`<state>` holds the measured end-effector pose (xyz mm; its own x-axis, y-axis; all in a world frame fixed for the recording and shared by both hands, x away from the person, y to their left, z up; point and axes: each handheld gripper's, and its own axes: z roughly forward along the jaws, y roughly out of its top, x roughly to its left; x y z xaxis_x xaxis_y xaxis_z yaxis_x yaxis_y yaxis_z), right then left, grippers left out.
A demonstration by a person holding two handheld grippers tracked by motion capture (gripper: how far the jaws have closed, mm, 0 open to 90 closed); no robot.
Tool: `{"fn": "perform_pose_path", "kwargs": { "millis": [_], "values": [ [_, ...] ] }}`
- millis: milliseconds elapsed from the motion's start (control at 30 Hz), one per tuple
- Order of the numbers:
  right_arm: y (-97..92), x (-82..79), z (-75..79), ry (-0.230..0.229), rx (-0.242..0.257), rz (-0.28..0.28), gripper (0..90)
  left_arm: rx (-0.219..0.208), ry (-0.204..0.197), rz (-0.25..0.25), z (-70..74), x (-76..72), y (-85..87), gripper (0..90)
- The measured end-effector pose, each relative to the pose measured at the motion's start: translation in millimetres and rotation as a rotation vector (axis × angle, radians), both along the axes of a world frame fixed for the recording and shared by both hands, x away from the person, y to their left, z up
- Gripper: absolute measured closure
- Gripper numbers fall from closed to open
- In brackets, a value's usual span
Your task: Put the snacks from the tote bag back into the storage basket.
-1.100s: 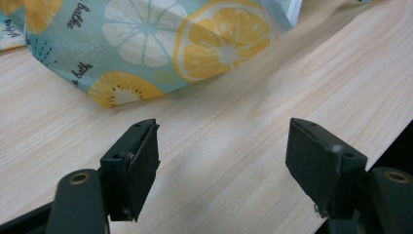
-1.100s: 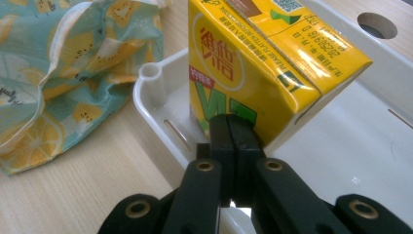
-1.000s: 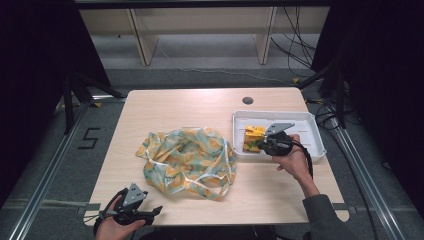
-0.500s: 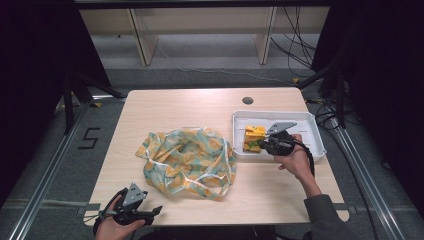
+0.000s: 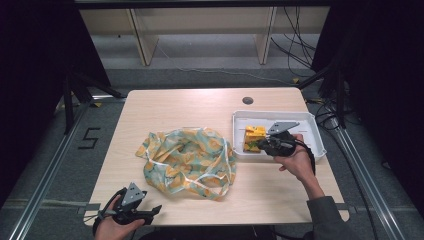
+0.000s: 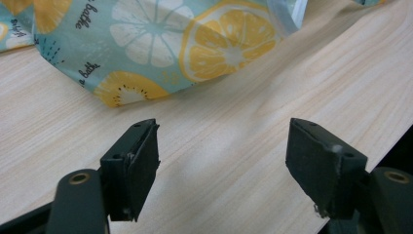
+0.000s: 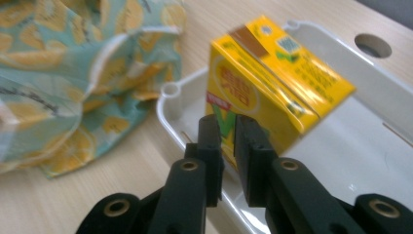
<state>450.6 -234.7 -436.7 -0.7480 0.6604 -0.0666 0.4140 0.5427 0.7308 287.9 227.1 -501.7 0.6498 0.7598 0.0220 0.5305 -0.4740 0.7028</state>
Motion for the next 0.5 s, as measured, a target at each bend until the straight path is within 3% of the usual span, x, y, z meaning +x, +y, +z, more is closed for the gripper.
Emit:
{"fn": "perform_pose_path", "kwargs": {
  "millis": [167,200,233,267,367,500],
  "values": [
    [8.7,-7.4,7.5,-0.02,0.034,0.025,78.2,-0.015,-0.003,0.018,-1.2,-0.3,-1.6,27.6],
    [9.3,-7.9,8.4,-0.027,0.027,0.032,77.1,0.002,0.001,0.0,0.2,0.0,-0.2,27.5],
    [10.9,-9.8,9.2,-0.007,0.035,0.021,76.0,-0.018,-0.002,0.014,-0.9,-0.1,-1.7,27.6],
    [13.0,-10.3,7.9,-0.014,0.049,0.025,73.0,0.01,-0.001,0.004,-0.2,0.9,-0.1,27.6],
    [15.1,-12.1,5.8,-0.009,0.052,0.016,67.8,-0.015,0.012,0.02,-1.5,0.9,-1.3,27.6],
    [16.3,-12.3,3.8,0.0,0.049,0.014,60.0,-0.007,0.007,0.028,-2.8,0.5,-1.5,27.6]
  ]
}}
